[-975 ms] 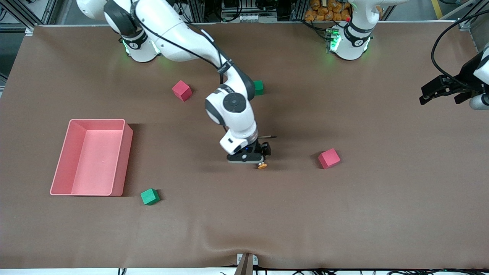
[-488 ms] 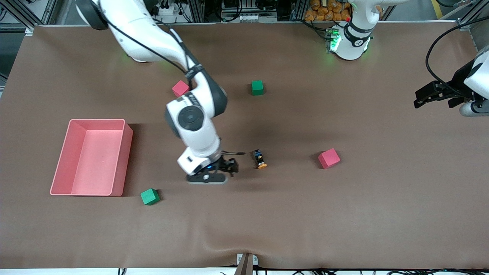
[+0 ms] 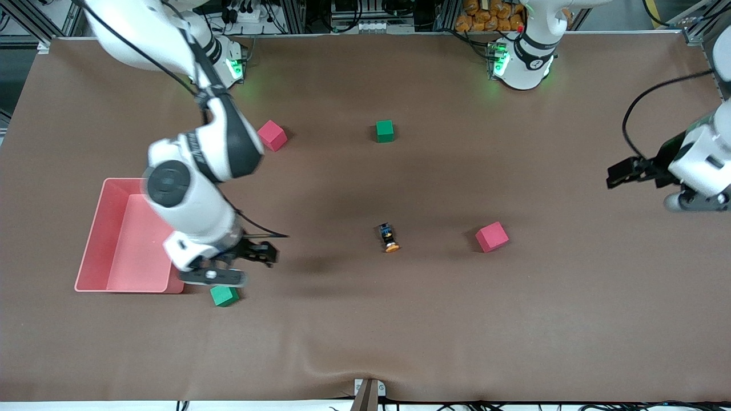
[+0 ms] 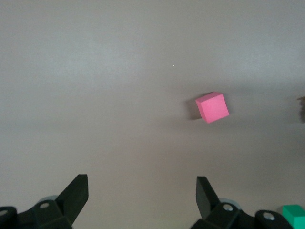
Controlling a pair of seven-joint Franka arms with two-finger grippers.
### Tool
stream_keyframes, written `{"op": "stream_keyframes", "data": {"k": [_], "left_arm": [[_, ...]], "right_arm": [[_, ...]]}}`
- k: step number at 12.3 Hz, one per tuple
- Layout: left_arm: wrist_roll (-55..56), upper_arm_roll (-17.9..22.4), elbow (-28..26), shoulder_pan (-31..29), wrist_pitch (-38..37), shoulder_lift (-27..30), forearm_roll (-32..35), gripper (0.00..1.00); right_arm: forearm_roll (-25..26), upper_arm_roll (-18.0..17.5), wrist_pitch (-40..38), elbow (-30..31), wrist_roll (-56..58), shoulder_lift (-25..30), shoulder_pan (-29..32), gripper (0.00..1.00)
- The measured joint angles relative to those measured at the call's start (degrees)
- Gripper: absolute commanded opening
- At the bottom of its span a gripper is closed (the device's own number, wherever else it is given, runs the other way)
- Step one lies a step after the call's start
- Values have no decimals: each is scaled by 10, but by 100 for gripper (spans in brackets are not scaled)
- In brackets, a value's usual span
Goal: Place and upright button with both arms
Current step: 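Withdraw the right gripper while the left gripper reaches toward the button, then lower the left gripper over the button lying on the table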
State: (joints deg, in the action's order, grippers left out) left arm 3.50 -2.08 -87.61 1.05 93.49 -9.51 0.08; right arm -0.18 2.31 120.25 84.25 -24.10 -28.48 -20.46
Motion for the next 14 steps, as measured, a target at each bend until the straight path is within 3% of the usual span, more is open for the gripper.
{"op": "stream_keyframes", "data": {"k": [6,10,14], "left_arm": [[67,-7,58,71,9,-73,-35,100],[128,-8,85,94,37,-138,-84,100],[238,-8,116,173,91,-193,-90,100]], "right_arm": [[-1,2,-45,169,176,172,157,100],[-1,3,-85,187,302,234,231,100],[1,-3,-146,148,326,258,235,100]]}}
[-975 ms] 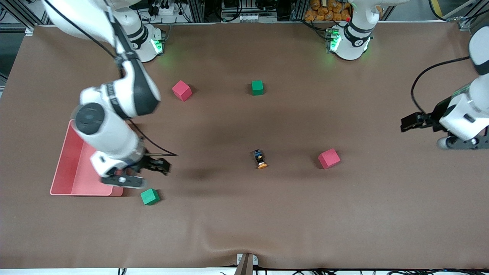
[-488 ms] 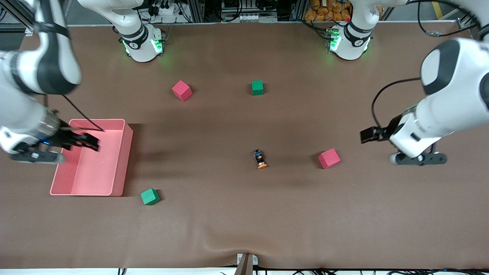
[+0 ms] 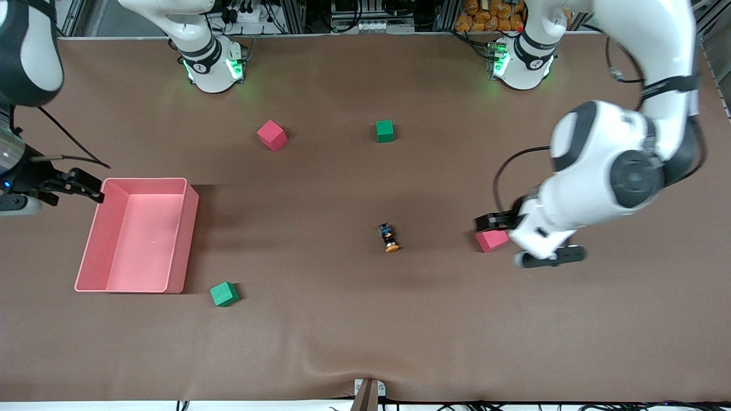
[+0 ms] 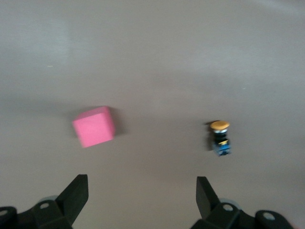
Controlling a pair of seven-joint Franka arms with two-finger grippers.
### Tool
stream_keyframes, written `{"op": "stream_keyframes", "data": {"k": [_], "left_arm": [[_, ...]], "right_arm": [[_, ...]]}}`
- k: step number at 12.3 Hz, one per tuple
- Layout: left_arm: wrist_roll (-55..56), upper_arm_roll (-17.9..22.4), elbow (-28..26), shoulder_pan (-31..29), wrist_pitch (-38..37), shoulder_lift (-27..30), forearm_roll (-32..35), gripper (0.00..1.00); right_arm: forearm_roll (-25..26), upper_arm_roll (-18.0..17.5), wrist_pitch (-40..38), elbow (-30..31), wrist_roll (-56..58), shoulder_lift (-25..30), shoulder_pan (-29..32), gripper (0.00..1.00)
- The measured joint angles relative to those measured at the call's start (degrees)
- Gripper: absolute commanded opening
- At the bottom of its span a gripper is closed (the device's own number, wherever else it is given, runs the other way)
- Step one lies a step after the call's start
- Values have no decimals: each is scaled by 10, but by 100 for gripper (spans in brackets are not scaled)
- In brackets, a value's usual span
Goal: Place and upright button with both arms
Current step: 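Lower the left gripper over the button lying on the table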
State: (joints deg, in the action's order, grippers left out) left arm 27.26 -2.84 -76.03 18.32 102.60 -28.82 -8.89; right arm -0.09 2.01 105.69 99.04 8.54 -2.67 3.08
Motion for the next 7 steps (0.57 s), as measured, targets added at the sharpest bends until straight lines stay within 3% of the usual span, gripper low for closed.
{"op": "stream_keyframes", "data": {"k": [4,7], "left_arm": [[79,2,11,45,74,-58,0,100],[131,5,13,84,121,-88,0,100]], "right_arm": [[1,-2,-113,-89,2,3,0,100],[0,-7,-180,-123,2,3,-1,100]]}}
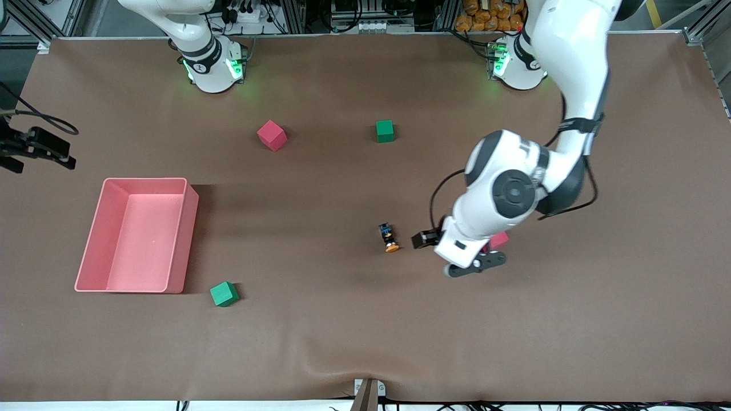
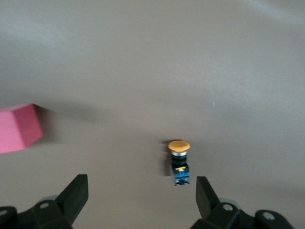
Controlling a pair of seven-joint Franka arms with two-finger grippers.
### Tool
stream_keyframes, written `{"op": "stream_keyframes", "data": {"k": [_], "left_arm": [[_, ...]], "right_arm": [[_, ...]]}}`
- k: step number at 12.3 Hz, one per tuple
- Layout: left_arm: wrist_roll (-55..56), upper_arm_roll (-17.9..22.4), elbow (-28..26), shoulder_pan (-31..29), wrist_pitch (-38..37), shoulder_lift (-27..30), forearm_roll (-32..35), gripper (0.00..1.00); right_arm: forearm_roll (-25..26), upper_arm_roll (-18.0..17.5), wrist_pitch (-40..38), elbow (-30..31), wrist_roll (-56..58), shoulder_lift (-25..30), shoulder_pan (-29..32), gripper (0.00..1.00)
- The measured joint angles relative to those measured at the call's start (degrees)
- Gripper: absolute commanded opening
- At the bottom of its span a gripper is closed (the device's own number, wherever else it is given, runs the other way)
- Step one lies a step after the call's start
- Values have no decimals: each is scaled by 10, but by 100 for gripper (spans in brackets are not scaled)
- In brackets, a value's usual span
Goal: Place and upright button with both arms
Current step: 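Lower the left gripper over the button lying on the table, then close the left gripper around the button body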
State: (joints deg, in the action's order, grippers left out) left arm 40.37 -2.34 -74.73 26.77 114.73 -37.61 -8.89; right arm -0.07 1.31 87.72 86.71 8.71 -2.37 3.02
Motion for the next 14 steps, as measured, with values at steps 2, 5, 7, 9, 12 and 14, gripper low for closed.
{"op": "stream_keyframes", "data": {"k": [2,5,7,9,12,14], "left_arm": [[27,4,1,23,33,-22,0,100],[72,14,1,50,67,-60,0,100],[84,20,3,58,85,-78,0,100],[92,32,4,74,116,-93,0,100],[102,55,5,105,148,-118,0,100],[113,69,7,123,151,-130,0,100]], "right_arm": [[0,-2,-7,-1,0,-1,-3,100],[0,-3,-6,-1,1,-3,-7,100],[0,-3,-6,-1,1,-3,-9,100],[0,-3,-6,-4,0,-3,-9,100],[-8,3,-9,-17,-5,-3,-3,100],[-14,5,-16,-19,-20,-3,6,100]]}}
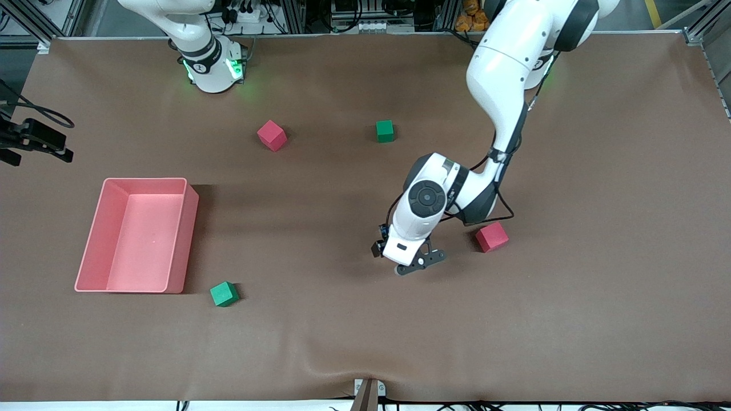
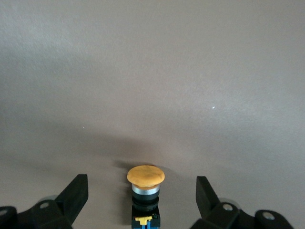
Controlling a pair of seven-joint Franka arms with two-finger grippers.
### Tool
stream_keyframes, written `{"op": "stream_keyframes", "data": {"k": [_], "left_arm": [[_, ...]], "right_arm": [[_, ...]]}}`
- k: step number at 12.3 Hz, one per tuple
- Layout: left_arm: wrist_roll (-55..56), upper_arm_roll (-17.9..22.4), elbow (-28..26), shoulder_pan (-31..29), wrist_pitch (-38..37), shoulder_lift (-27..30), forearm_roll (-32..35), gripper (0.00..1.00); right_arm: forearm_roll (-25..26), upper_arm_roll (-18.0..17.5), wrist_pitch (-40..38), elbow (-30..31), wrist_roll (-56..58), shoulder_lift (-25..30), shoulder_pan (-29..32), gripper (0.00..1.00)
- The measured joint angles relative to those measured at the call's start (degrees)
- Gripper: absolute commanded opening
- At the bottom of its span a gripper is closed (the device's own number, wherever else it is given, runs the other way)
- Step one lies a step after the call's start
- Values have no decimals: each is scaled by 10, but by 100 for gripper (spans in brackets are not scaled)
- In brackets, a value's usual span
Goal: Place and upright button with both arms
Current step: 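Close the left gripper around the button body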
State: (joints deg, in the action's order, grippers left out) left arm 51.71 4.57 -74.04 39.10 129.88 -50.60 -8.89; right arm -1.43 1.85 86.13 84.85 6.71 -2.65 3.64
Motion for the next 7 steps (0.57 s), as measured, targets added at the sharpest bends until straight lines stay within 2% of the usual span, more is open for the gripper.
{"op": "stream_keyframes", "data": {"k": [2,3,7], "left_arm": [[8,3,1,10,1,-6,0,100],[9,4,1,13,1,-9,0,95],[10,6,1,14,2,-16,0,85]], "right_arm": [[-7,0,-15,0,-2,-1,6,100],[-8,-2,-15,0,-3,-1,6,100],[-11,-6,-1,1,-5,-4,5,100]]}}
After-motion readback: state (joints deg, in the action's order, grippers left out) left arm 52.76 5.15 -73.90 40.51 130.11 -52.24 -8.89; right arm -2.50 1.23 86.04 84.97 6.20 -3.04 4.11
